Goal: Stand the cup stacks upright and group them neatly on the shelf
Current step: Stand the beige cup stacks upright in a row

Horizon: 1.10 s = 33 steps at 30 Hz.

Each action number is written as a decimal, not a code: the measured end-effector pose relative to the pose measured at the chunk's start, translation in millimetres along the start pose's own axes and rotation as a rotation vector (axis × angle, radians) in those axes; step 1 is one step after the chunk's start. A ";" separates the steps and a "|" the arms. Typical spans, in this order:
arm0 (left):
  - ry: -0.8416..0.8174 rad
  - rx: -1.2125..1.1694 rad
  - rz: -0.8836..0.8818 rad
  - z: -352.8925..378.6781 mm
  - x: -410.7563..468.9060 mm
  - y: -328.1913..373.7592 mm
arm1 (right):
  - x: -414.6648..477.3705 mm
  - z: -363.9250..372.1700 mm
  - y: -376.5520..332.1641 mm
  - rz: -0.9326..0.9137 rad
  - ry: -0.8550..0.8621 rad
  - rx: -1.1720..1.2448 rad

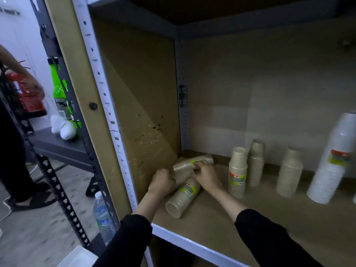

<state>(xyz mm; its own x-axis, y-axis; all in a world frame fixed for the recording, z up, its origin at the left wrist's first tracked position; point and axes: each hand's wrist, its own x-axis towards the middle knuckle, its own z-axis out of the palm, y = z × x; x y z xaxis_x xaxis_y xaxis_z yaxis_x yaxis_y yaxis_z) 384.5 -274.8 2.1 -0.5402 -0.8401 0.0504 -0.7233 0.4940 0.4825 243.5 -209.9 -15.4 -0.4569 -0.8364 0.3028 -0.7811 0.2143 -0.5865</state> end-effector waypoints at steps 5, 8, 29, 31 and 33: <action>-0.106 0.059 -0.036 -3.1 26.2 -3.8 | 48.7 6.3 -11.8 -0.124 -0.164 -0.271; -0.193 0.085 -0.039 -1.0 41.2 -4.0 | 72.4 10.0 -14.6 -0.169 -0.292 -0.411; -0.114 0.117 0.032 6.3 72.4 -9.2 | 112.3 16.4 21.6 -0.025 -0.160 -0.322; -0.012 0.045 0.020 4.9 76.1 -8.3 | 113.1 10.9 21.3 0.065 0.026 -0.113; 0.091 -0.094 0.012 6.6 78.0 -6.0 | 111.8 7.5 19.5 0.165 0.173 0.082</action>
<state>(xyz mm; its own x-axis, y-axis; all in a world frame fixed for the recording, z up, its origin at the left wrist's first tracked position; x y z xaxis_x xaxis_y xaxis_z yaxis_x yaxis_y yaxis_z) 343.9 -341.8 -2.6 -0.5041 -0.8532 0.1342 -0.6714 0.4848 0.5606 180.4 -302.9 1.4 -0.6471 -0.6932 0.3174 -0.6556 0.2934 -0.6958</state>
